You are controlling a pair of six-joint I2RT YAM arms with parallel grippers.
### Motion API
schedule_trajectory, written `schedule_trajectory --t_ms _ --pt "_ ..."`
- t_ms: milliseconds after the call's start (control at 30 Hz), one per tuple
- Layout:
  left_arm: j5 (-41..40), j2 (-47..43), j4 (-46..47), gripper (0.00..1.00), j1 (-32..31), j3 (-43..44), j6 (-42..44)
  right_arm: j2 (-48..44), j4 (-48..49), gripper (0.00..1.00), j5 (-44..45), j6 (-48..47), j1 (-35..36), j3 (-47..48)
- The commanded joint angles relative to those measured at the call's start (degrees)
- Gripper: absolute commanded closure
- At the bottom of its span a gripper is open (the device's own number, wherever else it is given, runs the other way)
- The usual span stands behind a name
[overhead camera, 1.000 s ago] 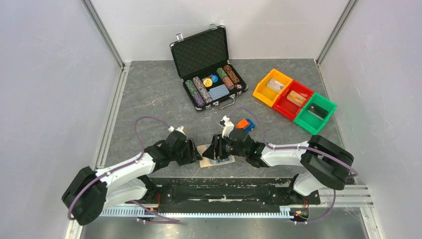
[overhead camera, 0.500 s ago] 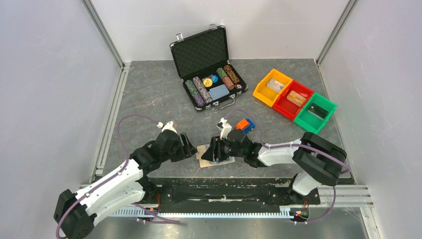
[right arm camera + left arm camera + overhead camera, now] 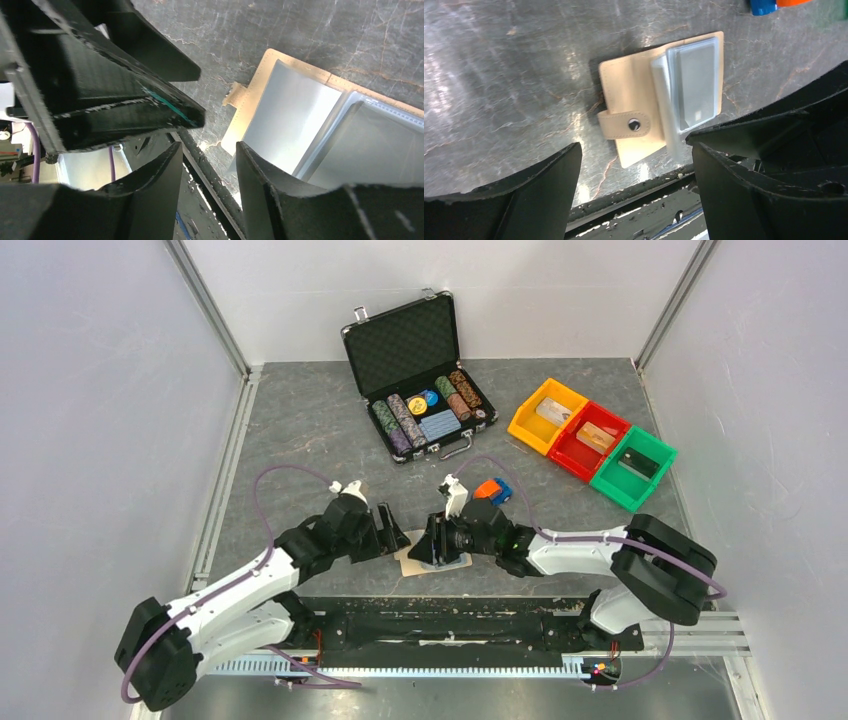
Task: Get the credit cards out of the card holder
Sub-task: Open the card holder at the center of the board.
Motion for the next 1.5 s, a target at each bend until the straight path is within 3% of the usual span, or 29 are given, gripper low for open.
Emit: schedule_trajectory --t_ms 0,133,533,833,1067,1467 --pt "3.7 2.9 7.8 0.12 0.2 1.9 2.7 -2.7 0.8 0.57 1.1 -2.6 -0.2 -0.6" --pt "3.3 6.8 10.4 0.1 0.2 2.1 3.5 -1.7 3.8 0.64 -0.9 -1.7 -0.2 -2.0" --pt "3.5 16.8 14.5 0.14 0.2 2.2 5.5 -1.2 4.8 0.65 -1.3 -1.6 -0.2 -3.2" --pt "-0.1 13.5 9.0 0.18 0.2 2.4 5.1 -8.8 -4.3 0.53 1.6 -5.4 -2.5 -2.7" --pt "3.8 7.9 10.7 0.12 0.2 3.6 5.9 -16.0 -11.4 0.5 8.6 -7.4 -5.7 -4.0" --pt "6.0 20.5 10.8 0.1 0.2 5.8 9.2 -12.3 -13.4 0.42 12.5 -7.6 -6.5 -5.9"
